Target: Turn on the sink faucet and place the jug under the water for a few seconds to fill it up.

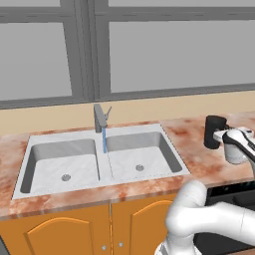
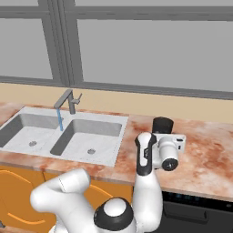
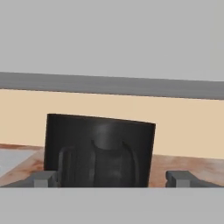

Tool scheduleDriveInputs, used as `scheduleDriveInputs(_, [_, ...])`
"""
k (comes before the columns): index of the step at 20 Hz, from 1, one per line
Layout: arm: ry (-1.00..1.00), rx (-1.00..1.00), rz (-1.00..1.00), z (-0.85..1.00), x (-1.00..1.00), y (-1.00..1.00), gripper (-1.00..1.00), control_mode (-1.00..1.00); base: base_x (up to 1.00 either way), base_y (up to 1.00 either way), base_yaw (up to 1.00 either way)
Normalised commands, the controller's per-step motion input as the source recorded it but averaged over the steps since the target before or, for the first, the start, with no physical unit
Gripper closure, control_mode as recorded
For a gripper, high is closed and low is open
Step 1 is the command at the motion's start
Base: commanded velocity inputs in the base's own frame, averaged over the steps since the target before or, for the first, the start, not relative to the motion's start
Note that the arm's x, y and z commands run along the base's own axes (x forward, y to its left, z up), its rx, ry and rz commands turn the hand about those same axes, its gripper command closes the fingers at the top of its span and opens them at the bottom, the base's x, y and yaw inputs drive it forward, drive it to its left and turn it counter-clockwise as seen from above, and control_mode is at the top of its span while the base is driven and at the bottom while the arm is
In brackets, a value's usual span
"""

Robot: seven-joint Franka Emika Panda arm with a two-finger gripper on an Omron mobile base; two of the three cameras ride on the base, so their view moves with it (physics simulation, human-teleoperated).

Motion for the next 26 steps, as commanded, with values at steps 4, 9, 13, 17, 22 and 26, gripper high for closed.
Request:
scheduleDriveInputs(4, [0.01, 0.00, 0.00, -0.22, 0.00, 0.01, 1.00, -1.00, 0.00, 0.00, 0.00])
scheduleDriveInputs(9, [0.02, 0.00, 0.00, -0.34, 0.00, 0.09, 1.00, -1.00, 0.00, 0.00, 0.00])
scheduleDriveInputs(13, [0.08, 0.00, 0.00, -0.09, 0.00, 0.19, 1.00, -1.00, 0.00, 0.00, 0.00])
scheduleDriveInputs(17, [0.05, 0.00, 0.00, -0.04, 0.00, 0.12, 1.00, -1.00, 0.00, 0.00, 0.00])
scheduleDriveInputs(22, [0.06, 0.01, 0.00, -0.14, 0.00, 0.00, 1.00, -1.00, 0.00, 0.00, 0.00])
scheduleDriveInputs(26, [-0.01, 0.07, 0.05, -0.02, -0.07, 0.05, 1.00, -1.00, 0.00, 0.00, 0.00])
